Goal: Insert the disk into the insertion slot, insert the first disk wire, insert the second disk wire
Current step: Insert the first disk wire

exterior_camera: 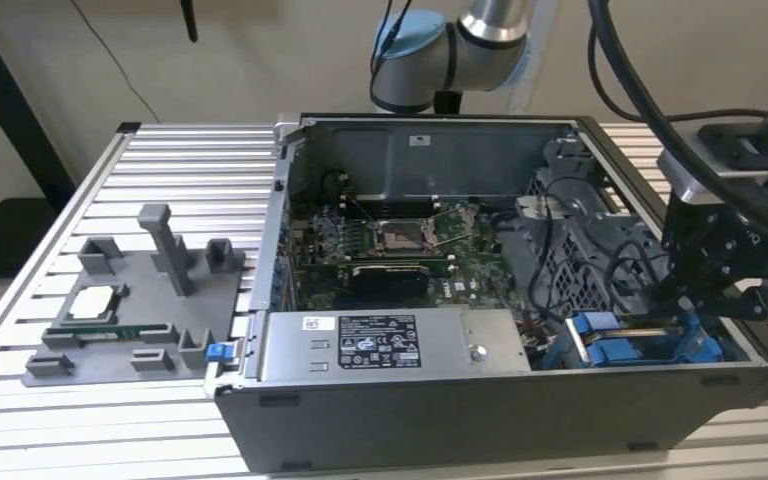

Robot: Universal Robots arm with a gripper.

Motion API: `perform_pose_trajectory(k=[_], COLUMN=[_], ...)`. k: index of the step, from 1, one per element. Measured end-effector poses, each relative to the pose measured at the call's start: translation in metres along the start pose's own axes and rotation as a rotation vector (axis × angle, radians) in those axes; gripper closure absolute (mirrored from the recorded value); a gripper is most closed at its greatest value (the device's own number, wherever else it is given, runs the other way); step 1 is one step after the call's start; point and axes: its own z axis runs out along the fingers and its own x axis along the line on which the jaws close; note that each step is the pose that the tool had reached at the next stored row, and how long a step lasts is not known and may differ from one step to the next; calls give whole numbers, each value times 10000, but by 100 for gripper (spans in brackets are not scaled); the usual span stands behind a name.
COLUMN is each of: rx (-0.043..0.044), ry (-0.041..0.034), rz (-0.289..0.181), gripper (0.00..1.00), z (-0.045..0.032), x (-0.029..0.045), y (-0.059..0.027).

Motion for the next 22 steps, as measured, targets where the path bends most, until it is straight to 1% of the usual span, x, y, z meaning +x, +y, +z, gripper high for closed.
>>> perform_pose_trajectory(k=[22], rx=[2], ry=[7], rz=[13], gripper=[100], z=[81], x=[13], y=[-1])
